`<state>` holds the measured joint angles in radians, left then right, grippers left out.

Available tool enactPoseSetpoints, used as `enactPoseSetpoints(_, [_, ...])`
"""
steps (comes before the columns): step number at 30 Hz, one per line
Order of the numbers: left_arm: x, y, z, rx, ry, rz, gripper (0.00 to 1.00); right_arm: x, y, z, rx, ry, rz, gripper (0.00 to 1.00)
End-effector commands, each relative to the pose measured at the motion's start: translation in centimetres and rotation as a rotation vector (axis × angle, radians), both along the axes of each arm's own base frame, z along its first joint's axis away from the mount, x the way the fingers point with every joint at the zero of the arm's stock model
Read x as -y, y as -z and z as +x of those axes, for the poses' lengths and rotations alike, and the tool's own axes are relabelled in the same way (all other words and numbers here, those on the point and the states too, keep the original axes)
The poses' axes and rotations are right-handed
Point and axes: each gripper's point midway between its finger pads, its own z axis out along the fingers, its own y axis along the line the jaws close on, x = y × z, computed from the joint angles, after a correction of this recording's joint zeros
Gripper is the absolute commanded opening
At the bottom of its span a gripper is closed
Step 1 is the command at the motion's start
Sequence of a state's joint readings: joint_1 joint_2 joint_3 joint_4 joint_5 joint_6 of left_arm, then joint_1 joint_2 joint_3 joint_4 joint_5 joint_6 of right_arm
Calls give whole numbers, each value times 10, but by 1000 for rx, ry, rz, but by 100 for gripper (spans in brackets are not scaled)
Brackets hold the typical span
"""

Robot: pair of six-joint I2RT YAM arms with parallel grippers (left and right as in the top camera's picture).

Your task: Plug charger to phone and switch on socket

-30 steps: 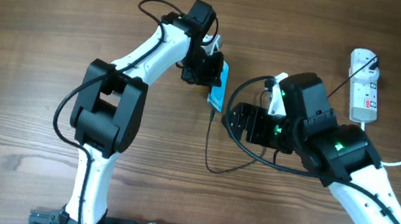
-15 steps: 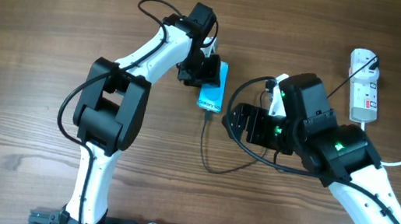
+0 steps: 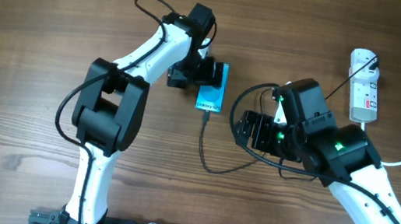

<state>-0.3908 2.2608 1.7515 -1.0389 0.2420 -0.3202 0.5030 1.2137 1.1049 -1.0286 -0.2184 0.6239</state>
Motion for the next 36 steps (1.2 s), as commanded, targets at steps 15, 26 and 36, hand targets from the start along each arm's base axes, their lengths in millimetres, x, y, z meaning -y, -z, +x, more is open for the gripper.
enactPoseSetpoints(15, [-94, -257, 10, 657, -306, 110, 100, 82, -67, 30, 3, 190, -170, 100])
enactPoseSetpoints(26, [-99, -280, -3, 702, -316, 89, 100, 235, -65, 103, -35, 625, -379, 100])
enactPoseSetpoints(36, [-99, -280, -3, 702, -316, 89, 100, 345, -56, 135, 69, 921, -191, 100])
